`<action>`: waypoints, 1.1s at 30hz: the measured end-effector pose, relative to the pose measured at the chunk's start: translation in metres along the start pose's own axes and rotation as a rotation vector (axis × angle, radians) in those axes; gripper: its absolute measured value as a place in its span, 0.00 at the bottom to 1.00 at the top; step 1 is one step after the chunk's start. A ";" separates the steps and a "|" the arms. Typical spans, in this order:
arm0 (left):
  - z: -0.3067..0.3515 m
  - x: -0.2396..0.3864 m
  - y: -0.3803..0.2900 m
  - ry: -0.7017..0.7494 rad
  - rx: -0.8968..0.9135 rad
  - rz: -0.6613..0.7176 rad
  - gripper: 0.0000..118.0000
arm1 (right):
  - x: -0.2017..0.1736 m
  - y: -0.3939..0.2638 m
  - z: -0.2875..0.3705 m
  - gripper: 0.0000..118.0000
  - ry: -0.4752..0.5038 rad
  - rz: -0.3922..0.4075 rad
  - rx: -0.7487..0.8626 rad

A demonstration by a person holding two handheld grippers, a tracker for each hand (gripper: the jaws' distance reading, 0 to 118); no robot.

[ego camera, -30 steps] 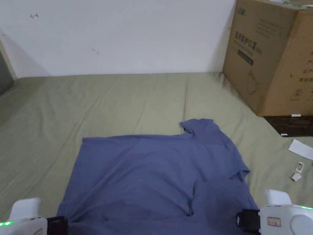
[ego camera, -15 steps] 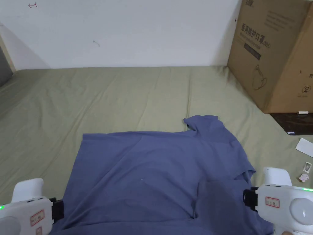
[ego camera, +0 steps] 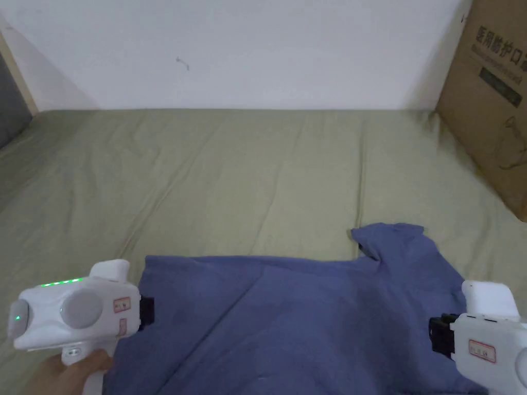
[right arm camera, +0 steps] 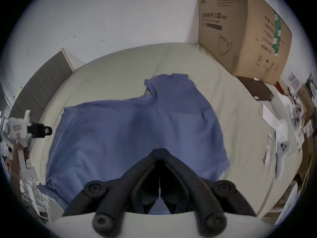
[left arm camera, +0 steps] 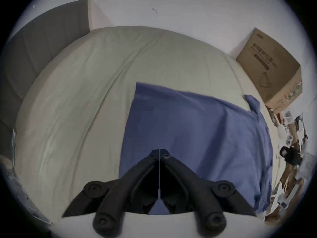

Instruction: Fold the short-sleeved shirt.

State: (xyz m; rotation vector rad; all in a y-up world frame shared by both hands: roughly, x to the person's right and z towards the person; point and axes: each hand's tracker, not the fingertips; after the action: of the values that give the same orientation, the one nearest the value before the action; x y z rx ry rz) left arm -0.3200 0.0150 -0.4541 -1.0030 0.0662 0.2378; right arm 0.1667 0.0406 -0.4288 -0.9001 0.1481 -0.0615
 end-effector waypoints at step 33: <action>-0.072 0.004 0.095 0.072 -0.037 -0.092 0.01 | 0.101 0.117 -0.127 0.84 -0.072 0.015 -0.129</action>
State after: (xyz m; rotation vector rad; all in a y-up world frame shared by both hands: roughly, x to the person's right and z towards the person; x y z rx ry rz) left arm -0.3342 0.0039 -0.5725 -1.0483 0.0812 0.1195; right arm 0.2462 0.0027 -0.6086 -1.0288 0.0921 -0.0059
